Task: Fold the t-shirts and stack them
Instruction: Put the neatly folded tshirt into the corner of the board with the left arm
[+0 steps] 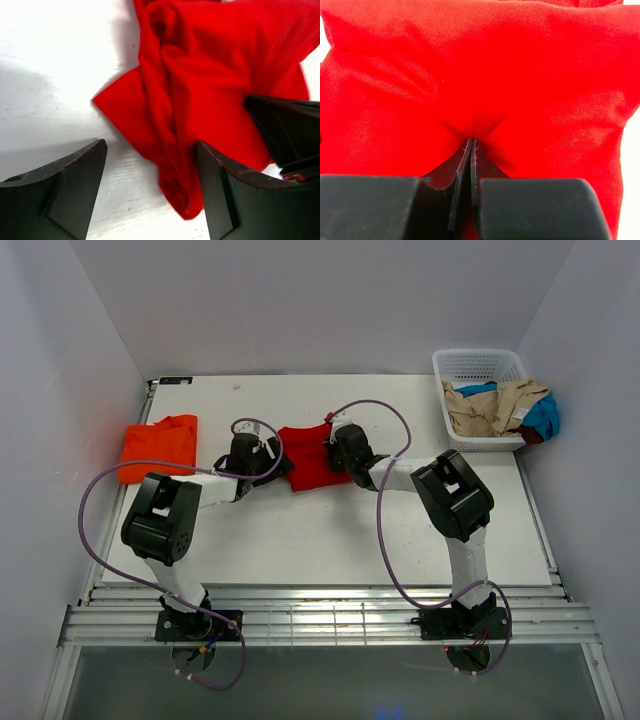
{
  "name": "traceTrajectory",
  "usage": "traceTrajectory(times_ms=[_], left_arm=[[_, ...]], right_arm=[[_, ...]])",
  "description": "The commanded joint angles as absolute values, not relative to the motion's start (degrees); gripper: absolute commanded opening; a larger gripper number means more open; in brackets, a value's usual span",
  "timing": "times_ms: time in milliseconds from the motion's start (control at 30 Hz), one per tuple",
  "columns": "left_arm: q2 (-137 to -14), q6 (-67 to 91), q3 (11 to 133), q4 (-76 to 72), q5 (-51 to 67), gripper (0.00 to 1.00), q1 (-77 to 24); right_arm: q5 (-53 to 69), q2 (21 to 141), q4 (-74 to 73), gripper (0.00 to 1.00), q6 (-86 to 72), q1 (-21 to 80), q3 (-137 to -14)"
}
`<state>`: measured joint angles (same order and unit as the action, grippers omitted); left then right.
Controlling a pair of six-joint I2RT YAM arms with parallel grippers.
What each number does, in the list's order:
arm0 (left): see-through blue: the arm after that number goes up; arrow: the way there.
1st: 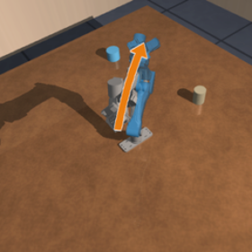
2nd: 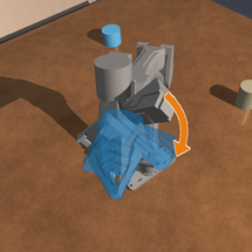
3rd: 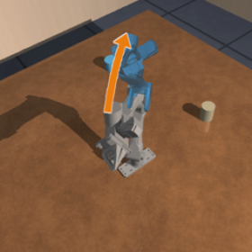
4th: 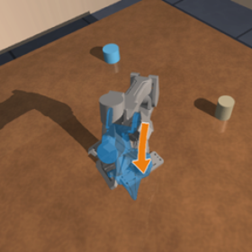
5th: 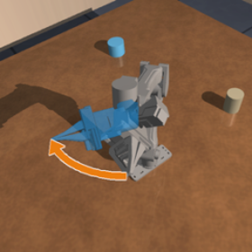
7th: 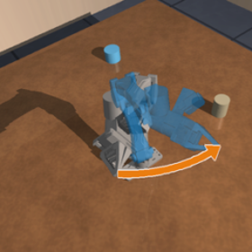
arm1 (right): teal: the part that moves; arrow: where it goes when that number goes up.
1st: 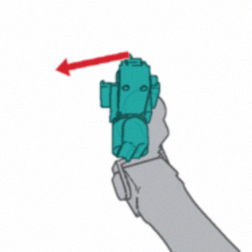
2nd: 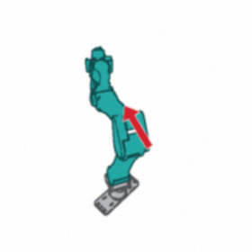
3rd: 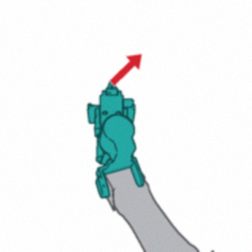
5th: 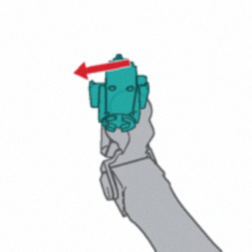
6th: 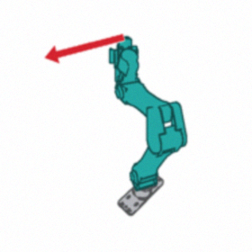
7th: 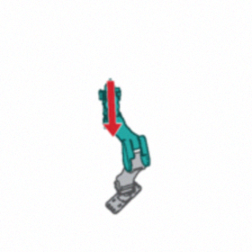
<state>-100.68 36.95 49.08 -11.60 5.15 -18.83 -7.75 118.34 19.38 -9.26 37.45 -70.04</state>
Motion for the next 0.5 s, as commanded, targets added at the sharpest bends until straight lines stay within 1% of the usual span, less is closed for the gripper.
traceTrajectory(times_ms=[0,267,467], left_arm=[[-102.83,38.05,48.52,-13.26,7.99,0.82,-18.37],[-106.96,41.22,48.43,-21.26,15.28,0.83,-18.11],[-110.12,44.03,49.66,-26.09,18.19,0.83,-18.11]], right_arm=[[-7.38,117.25,15.29,0.08,-10.46,37.35,-68.38],[-6.86,118.30,14.94,0.08,-10.46,37.44,-68.20],[-5.98,117.95,15.38,0.08,-10.90,37.44,-67.15]])
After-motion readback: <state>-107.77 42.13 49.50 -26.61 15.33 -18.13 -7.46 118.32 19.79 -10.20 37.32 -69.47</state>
